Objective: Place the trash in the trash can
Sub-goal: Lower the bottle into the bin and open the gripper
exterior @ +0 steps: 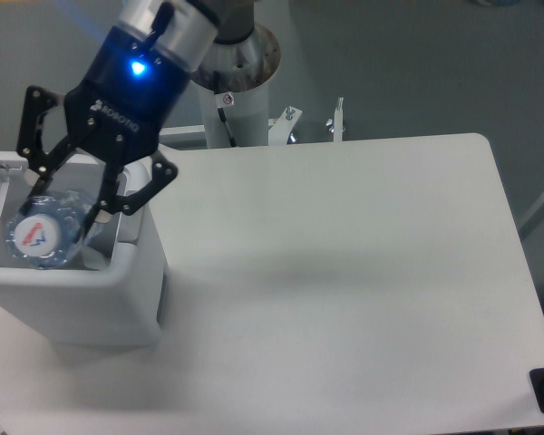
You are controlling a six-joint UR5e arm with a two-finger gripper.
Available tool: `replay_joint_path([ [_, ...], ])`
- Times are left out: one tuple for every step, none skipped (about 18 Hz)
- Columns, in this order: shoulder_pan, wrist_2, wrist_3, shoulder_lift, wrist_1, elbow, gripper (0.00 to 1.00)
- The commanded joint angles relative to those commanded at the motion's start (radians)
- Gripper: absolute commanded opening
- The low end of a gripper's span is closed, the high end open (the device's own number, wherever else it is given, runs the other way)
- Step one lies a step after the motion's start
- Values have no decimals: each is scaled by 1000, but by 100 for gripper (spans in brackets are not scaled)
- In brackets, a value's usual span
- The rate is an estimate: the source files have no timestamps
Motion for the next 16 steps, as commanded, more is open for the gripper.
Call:
replay_joint_path([
  [-6, 0, 6, -2, 2, -9, 52],
  [-11, 0, 20, -2, 2, -18, 52],
  [-15, 0, 40, -2, 2, -26, 52],
  [-15, 0, 66, -2, 2, -37, 53],
  [-18, 0, 102, -2, 5, -54, 54],
  [-28, 0, 136, 0, 5, -69, 56],
  [-35, 2, 159, 3, 6, -84, 56],
  [-37, 2, 170, 8, 8, -95, 56],
  [-37, 2, 178, 8, 12, -101, 56],
  [-37, 2, 181, 8, 15, -103, 59],
  [-37, 3, 181, 8, 17, -103, 72],
  [-37, 3, 186, 9, 17, -106, 80],
  [-37, 5, 199, 11, 18, -118, 81],
  [-38, 5, 218, 18, 18, -130, 85],
  [-38, 6, 235, 26, 20, -143, 88],
  [-37, 6, 250, 29, 20, -140, 88],
])
